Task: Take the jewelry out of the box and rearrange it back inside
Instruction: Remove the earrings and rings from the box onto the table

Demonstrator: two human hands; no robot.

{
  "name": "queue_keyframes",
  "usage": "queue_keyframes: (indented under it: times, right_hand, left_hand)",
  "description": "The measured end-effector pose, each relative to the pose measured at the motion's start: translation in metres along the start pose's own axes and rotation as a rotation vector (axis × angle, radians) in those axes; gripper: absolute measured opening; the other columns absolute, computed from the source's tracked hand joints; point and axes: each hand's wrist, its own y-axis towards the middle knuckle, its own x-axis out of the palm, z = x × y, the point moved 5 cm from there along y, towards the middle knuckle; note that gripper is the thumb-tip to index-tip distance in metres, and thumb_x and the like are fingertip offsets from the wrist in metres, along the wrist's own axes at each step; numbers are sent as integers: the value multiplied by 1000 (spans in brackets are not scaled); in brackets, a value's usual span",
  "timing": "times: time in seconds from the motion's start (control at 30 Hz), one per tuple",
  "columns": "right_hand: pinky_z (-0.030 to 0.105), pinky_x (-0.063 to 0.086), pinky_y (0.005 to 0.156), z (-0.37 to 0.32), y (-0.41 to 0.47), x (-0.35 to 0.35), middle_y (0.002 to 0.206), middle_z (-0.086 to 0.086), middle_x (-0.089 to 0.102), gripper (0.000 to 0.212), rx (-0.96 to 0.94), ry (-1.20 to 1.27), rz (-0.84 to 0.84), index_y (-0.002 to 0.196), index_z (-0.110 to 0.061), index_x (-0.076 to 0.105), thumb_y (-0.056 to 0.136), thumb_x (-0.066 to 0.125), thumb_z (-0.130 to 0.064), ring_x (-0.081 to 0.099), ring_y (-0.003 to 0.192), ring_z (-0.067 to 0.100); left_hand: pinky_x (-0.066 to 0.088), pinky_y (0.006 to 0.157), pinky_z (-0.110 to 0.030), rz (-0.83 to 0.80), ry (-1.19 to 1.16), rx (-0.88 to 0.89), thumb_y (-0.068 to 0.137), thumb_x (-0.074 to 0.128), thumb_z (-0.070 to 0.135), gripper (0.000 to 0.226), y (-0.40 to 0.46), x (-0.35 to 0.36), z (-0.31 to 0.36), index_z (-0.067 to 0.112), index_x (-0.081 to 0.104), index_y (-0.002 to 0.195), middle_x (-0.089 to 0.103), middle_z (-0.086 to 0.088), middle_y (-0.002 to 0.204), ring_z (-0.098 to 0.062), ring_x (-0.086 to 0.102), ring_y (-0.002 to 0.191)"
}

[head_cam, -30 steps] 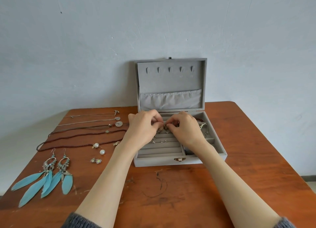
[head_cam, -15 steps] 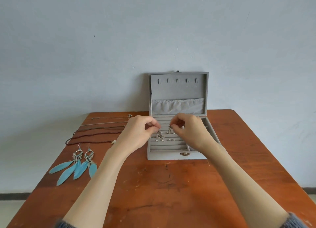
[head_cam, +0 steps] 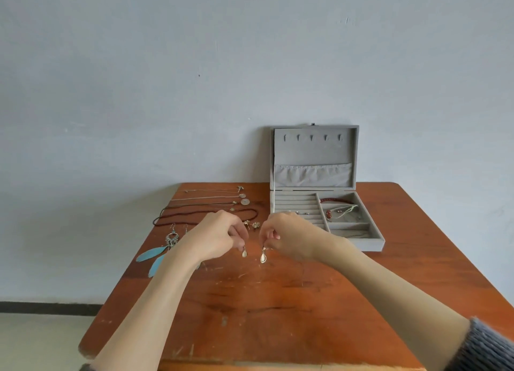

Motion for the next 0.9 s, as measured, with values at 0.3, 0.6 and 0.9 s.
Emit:
queue_keyframes:
  times: [0.3, 0.6, 0.9]
  right_hand:
    - [36, 46, 88, 9, 32, 14, 104, 6, 65, 17, 81, -91, -87, 97, -13, 71, 88, 58, -16, 56, 105, 24]
    - [28, 32, 85, 27, 48, 22, 96, 1, 52, 18, 105, -65, 166, 96, -22, 73, 87, 57, -18, 46, 108, 22]
    - [28, 32, 90, 31, 51, 27, 107, 3, 57, 22, 99, -89, 255, 102, -25, 71, 92, 52, -20, 45, 108, 21]
  left_hand:
    - [40, 68, -20, -51, 1, -28, 85, 64, 16, 10, 26, 12, -15, 22, 71, 86, 66, 7, 85, -7, 59, 83]
    - [38, 83, -25, 129, -9, -33, 90, 58, 19, 13, 46, 21, -27, 21, 70, 96, 60, -1, 118, -17, 54, 107]
    - [39, 82, -23, 261, 5, 36, 89, 58, 16, 15, 52, 22, -27, 21, 69, 99, 60, 4, 102, -11, 47, 93]
